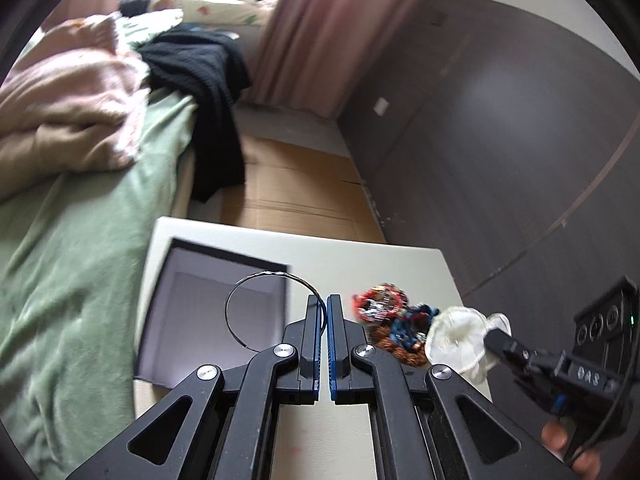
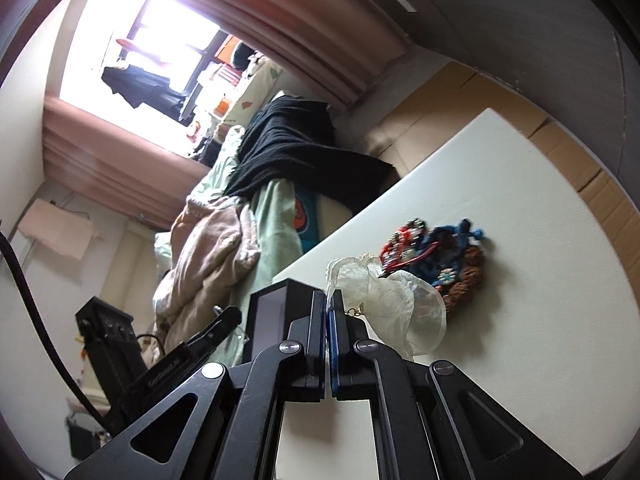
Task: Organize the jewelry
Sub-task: 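Carry the bag and hoop into the black box and release both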
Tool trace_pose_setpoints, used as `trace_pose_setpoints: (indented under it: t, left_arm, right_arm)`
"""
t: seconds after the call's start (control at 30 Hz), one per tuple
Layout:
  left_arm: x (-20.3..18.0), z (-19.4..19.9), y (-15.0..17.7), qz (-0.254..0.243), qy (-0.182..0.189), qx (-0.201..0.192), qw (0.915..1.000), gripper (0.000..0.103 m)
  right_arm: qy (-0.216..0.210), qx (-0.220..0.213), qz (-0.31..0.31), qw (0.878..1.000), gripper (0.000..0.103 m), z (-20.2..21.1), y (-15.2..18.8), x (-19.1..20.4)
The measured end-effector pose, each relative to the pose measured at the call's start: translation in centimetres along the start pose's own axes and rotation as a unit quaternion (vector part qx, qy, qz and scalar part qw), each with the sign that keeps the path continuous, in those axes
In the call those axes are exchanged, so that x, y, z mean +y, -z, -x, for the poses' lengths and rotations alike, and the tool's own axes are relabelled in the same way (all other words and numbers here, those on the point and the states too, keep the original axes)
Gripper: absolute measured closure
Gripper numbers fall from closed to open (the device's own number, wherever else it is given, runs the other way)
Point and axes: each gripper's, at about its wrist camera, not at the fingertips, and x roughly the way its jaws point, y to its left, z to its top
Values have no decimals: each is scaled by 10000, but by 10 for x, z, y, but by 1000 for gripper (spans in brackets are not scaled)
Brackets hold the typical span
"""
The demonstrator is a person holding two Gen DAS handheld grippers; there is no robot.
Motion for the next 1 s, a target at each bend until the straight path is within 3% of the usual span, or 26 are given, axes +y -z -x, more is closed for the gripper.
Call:
trace_pose_setpoints:
  t: [0.2,0.27,0.33,0.4,0.77,0.87,0.9,0.93,1.0]
  left_arm:
    - [28,-3,-6,561,-99,153,9983,99]
    - [39,-5,-7,793,-183,270,9963,85]
    - [48,-1,-8,976,-143,205,9949,43]
    - [55,9,-11,1066,-206,-30,9941,30]
    - [97,43,-19,1569,-568,-549,9844,30]
    - [101,44,-19,1617,-618,-578,9832,30]
    - [102,43,-19,1623,-643,-579,9829,30]
    - [102,42,-19,1608,-680,-569,9830,30]
    - [100,39,-20,1532,-742,-526,9840,30]
  right_arm:
    - [-327,181,227,9990,100,-26,10,30]
    - [-413,226,357,9983,100,-34,14,42]
    - [-494,257,465,9974,100,-42,18,51]
    - [-598,293,550,9963,100,-51,23,61]
    - [-877,546,932,9903,100,-93,20,99]
    - [-1154,705,941,9863,99,-108,18,106]
    - [-1227,906,890,9843,88,-117,18,105]
    - [-1234,1043,835,9833,61,-123,19,104]
    - [-1014,1061,659,9870,34,-126,21,94]
